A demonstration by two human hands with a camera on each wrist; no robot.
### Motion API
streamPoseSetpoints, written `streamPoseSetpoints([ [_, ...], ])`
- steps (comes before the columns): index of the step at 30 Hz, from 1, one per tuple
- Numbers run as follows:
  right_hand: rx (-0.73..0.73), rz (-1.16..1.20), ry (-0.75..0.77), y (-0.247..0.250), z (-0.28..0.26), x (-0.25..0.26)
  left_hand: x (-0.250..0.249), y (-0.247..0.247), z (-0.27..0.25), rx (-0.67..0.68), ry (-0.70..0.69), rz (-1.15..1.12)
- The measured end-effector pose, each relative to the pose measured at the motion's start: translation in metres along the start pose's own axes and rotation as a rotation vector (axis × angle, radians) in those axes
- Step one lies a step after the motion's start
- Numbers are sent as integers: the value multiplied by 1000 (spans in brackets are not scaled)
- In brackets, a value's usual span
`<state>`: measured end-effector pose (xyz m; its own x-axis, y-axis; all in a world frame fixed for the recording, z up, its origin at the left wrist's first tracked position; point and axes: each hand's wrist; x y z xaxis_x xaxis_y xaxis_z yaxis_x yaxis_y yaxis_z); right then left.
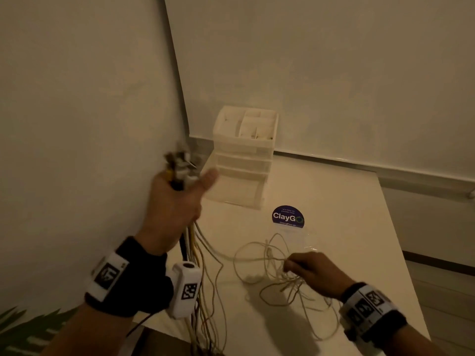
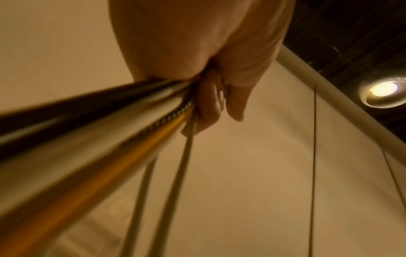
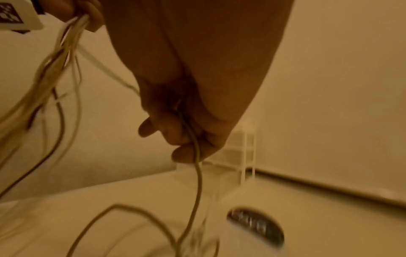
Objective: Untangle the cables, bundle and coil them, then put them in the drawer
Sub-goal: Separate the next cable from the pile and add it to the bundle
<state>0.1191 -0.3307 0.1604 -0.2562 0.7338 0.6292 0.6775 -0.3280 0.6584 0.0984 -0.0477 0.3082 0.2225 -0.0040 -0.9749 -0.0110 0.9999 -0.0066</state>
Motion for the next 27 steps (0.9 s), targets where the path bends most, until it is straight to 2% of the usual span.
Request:
streamPoseSetpoints([
  [3, -72, -69, 93, 31, -2, 38, 17, -32, -15, 186, 65, 188],
  [6, -186, -17, 238, 52, -6, 78, 35, -60, -19, 298, 75, 304],
  [11, -308, -68, 232, 58, -5, 95, 47, -71, -11, 185, 86, 394],
  [16, -291, -113, 245, 51, -8, 94, 49, -63, -9, 321, 192, 367],
  [19, -282, -94, 317, 45, -7, 91, 49, -58, -8, 369, 151, 361],
  [21, -291, -29, 356, 40, -3, 84, 42, -59, -9, 347, 108, 330],
  [23, -300, 53, 343, 29, 6, 71, 31, -58, -5, 237, 70, 248],
  [27, -318, 104, 193, -3, 31, 22, 7, -38, 7, 0, -16, 106],
])
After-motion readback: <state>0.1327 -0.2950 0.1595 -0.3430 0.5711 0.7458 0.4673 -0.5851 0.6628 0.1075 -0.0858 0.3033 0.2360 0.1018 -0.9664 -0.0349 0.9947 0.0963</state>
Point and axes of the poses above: each hand's wrist, its own z-axis towards the middle knuckle, its own y-axis out of the back of the hand, x = y × z, and after that the axes turned 14 degrees about x, right-handed
